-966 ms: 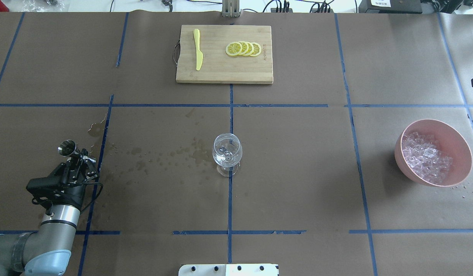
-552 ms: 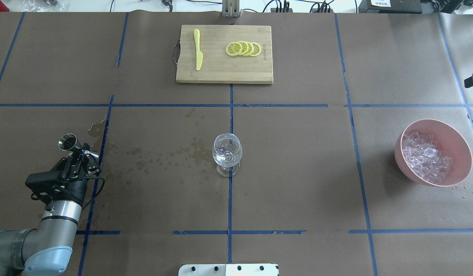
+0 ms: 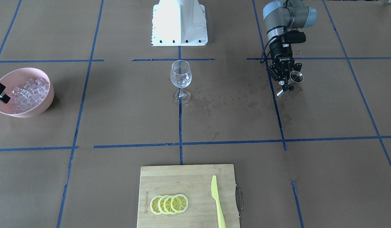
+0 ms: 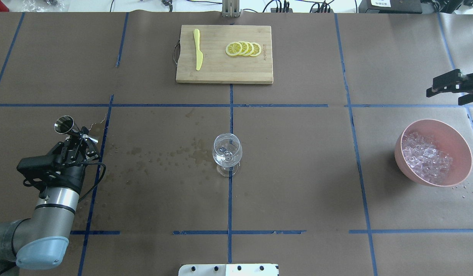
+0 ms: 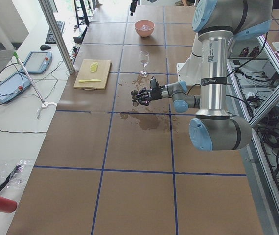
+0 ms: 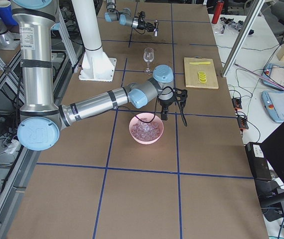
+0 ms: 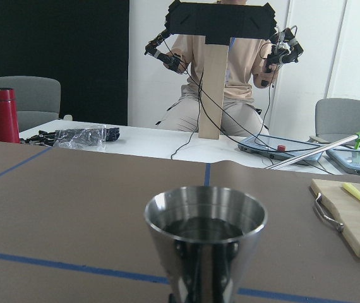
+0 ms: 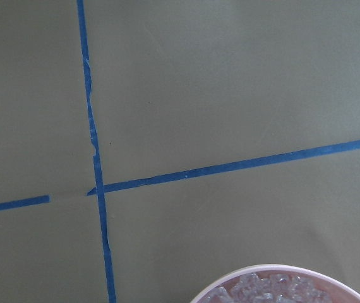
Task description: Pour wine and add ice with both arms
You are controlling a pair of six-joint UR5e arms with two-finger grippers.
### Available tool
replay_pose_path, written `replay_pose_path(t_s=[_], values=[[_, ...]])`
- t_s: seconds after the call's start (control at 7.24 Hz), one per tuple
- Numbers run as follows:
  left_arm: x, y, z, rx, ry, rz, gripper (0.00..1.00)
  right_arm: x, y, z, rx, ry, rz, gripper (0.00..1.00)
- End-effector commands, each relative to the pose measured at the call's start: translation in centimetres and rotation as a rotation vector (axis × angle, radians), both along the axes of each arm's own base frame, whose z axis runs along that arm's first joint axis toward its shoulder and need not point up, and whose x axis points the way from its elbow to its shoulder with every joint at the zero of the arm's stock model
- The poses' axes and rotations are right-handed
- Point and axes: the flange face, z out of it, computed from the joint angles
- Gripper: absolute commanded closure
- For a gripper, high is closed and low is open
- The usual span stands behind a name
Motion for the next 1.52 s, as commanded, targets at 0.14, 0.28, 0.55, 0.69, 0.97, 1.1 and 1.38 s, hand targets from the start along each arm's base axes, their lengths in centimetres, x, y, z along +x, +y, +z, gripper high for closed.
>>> replay_pose_path(t_s=[0.14, 0.28, 0.55, 0.69, 0.97, 1.1, 1.38], values=[[-0.9, -0.7, -3.8, 0.029, -0.049, 0.018, 1.0, -4.0, 2.6, 1.5, 0.011, 0.013, 0.016, 0.0], [-0.2, -1.3, -5.8, 0.049, -0.094, 0.032, 1.0, -3.7, 3.2, 2.4, 0.006, 0.02, 0.017, 0.0], [0.5, -1.6, -8.8, 0.094, -0.159, 0.062, 1.0, -2.7, 4.9, 4.5, -0.007, 0.03, 0.017, 0.0], [0.7, -1.7, -11.0, 0.13, -0.131, 0.07, 1.0, -2.5, 5.4, 5.3, -0.023, 0.038, 0.017, 0.0], [0.8, -1.5, -11.9, 0.17, -0.194, 0.096, 1.0, -1.7, 6.8, 6.5, -0.079, 0.046, 0.039, 0.0], [1.3, -1.5, -13.1, 0.177, -0.18, 0.098, 1.0, -1.7, 7.3, 6.5, -0.105, 0.04, 0.057, 0.0], [2.4, -1.3, -16.8, 0.214, -0.208, 0.117, 1.0, -1.7, 8.3, 6.5, -0.145, 0.036, 0.073, 0.0]])
